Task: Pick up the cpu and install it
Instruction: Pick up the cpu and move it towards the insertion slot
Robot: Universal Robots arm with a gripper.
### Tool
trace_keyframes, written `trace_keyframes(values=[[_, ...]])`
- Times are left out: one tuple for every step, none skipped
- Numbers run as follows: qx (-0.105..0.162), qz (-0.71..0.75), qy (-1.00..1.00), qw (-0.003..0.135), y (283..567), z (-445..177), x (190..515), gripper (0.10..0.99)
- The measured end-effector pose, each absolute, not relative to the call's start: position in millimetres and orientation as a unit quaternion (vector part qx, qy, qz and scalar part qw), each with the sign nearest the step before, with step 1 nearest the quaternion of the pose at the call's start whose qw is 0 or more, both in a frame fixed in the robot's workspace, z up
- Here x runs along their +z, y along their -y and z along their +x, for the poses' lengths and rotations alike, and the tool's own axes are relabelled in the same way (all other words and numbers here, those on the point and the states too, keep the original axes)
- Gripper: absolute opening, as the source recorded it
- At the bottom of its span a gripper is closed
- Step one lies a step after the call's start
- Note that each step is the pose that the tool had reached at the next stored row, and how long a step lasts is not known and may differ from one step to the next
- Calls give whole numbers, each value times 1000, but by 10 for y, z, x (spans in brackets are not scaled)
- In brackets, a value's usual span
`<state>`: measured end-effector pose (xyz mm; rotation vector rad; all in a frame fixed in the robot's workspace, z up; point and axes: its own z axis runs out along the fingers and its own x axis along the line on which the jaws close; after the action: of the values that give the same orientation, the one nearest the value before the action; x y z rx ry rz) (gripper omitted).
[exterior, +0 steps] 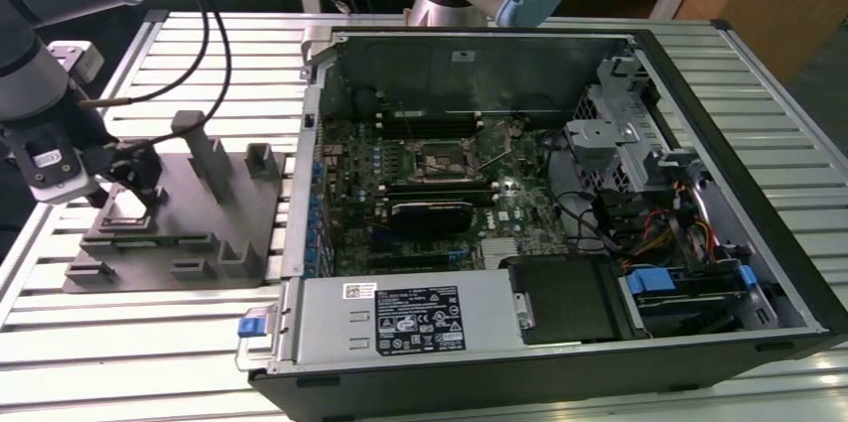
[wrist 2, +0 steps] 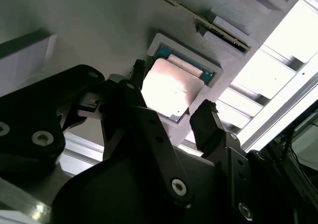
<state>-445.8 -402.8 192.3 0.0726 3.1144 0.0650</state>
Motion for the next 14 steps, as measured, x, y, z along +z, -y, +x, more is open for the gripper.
trace_keyframes(values=[[21,22,-999,13,4028,-4458,1919,647],[21,22,-999,13,4029,-4458,1915,647],[21,21,-999,13,4029,-4458,1913,647],[21,21,-999,13,4028,-4458,1910,647],[21,20,-999,13,4028,-4458,1906,647],[21,19,-1000,13,4028,-4458,1901,647],[21,18,-1000,13,4028,-4458,1897,647],[21,16,-1000,13,4028,-4458,1895,647],[21,14,-1000,13,4028,-4458,1892,647],[21,9,-1000,12,4029,-4458,1891,647],[21,4,-1000,12,4029,-4458,1889,647],[21,-1,-1000,12,4028,-4458,1887,647],[21,-6,-1000,12,4029,-4458,1885,647],[21,-8,-1000,12,4029,-4458,1882,647]])
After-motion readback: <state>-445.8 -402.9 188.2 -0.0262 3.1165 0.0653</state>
